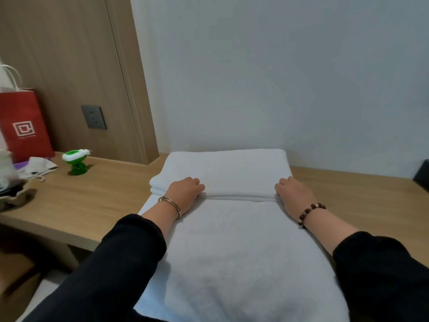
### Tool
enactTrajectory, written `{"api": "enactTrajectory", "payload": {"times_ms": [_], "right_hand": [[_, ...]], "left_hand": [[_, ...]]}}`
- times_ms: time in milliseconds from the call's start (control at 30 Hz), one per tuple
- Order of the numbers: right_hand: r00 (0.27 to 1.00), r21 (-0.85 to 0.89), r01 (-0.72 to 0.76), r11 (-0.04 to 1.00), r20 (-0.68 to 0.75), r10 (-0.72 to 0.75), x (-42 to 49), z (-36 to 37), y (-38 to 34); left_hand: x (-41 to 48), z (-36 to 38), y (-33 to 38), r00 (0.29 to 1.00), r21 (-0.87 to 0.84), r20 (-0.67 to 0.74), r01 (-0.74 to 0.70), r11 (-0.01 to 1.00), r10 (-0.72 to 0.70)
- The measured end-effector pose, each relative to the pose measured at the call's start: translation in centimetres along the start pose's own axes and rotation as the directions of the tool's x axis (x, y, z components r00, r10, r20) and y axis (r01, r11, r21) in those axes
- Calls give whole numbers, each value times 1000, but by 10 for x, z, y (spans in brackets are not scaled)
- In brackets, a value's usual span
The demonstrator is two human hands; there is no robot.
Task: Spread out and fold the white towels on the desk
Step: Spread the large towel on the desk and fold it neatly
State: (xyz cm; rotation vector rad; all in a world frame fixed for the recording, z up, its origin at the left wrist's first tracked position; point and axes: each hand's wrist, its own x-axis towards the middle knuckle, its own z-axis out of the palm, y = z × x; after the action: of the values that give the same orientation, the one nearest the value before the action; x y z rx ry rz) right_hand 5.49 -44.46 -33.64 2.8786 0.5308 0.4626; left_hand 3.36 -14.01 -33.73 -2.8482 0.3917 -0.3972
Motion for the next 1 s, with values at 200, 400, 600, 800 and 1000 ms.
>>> {"api": "enactTrajectory", "payload": {"times_ms": [200,400,600,800,1000], "right_hand": [[990,-18,108,994,97,-105,13,-8,-5],[964,116,50,992,254,-78,28,-5,-17],[951,-50,-16,999,308,30,62,16,-14],[913,-59,-16,998,406,38,105,7,5],[973,27,-227,973,-36,228,116,-52,1]], "left_hand": [[-3,5,-9,999,-182,-1,47,982,-48],[1,11,-38,992,-127,119,52,991,-37],[12,30,-46,943,-206,284,235,950,-171],[47,29,-41,924,-208,288,316,926,-251],[67,-35,-55,925,-236,-2,370,899,-381]]}}
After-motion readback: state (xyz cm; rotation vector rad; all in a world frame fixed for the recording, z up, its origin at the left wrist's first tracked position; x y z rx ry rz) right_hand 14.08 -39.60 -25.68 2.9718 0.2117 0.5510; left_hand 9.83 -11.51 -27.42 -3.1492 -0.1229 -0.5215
